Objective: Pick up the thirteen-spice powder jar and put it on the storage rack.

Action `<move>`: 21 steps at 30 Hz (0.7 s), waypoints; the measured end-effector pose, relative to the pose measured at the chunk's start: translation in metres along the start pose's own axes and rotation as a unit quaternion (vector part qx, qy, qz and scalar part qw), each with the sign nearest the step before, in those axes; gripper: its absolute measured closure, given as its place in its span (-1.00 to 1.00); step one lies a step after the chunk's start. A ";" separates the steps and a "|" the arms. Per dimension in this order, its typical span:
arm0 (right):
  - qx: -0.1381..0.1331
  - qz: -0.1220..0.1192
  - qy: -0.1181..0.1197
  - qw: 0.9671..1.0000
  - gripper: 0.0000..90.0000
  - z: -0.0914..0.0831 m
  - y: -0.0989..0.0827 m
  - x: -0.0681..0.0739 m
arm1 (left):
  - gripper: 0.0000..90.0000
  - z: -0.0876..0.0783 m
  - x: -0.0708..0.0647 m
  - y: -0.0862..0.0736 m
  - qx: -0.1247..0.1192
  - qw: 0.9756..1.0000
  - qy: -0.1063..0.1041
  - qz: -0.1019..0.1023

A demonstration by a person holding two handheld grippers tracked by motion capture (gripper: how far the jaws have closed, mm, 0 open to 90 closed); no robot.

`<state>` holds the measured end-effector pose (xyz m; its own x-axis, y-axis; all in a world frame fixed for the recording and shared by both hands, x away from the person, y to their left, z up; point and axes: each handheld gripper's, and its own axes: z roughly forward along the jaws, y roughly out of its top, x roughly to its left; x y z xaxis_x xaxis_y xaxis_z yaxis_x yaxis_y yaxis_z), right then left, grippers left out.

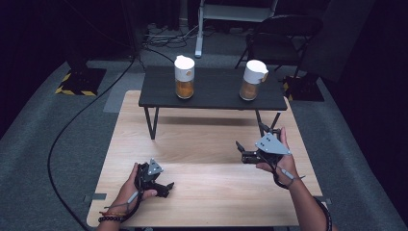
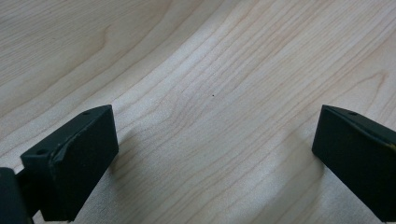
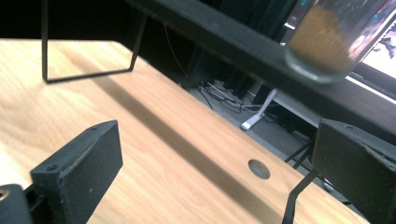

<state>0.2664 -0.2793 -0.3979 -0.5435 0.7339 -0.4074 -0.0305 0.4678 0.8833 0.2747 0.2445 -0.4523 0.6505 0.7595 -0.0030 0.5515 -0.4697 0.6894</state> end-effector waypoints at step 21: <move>0.056 -0.037 0.023 0.997 -0.97 -0.005 -0.031 0.026 | -0.99 0.000 0.000 0.000 0.000 1.000 0.000 -0.001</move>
<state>0.2494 -0.2776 -0.4349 -0.5819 0.6724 -0.4574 0.0204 0.5744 0.8183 0.2746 0.2445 -0.4524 0.6497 0.7602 -0.0037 0.5520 -0.4683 0.6899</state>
